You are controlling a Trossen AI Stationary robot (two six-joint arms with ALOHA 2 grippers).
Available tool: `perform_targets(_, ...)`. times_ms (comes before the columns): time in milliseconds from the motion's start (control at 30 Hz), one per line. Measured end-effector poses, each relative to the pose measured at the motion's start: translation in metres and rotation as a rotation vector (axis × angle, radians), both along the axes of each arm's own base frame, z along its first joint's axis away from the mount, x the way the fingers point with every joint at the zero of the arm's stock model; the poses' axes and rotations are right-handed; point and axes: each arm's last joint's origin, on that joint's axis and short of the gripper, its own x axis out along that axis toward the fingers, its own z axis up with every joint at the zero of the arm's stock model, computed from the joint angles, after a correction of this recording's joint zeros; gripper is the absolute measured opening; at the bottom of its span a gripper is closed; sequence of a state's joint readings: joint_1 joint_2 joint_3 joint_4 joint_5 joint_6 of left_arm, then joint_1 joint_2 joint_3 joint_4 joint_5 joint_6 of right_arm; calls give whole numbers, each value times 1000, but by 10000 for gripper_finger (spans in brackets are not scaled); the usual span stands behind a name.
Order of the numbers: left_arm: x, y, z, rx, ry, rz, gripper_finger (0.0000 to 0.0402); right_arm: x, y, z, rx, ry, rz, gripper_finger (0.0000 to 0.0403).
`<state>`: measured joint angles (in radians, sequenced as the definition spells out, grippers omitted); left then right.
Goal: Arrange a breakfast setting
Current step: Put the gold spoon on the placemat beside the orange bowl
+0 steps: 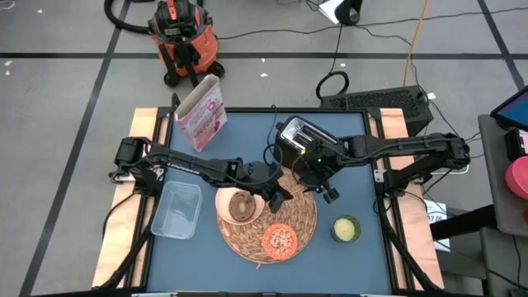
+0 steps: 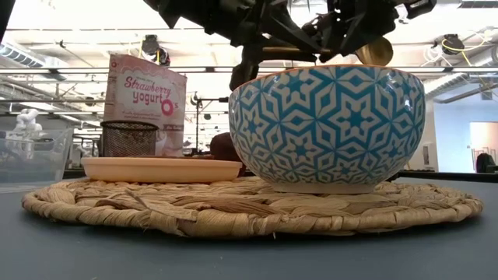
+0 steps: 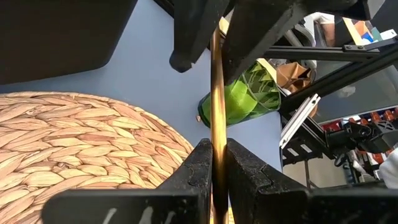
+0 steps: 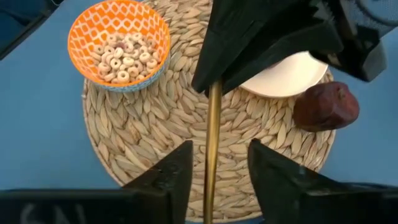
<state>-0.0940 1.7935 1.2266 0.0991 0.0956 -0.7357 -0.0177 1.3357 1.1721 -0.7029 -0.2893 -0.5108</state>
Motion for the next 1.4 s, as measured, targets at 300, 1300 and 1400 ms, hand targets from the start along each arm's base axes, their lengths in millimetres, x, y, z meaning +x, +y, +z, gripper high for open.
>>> perform_targets(300,0,0,0,-3,-1,1,28,4,0,3,-2,-47,-2,196)
perform_targets(1300,3,0,7,-1,-85,16,28,-130,-5,104,-18,-541,-335,206)
perform_targets(1400,5,0,11,-4,-121,16,28,-145,-5,108,20,-569,-359,206)
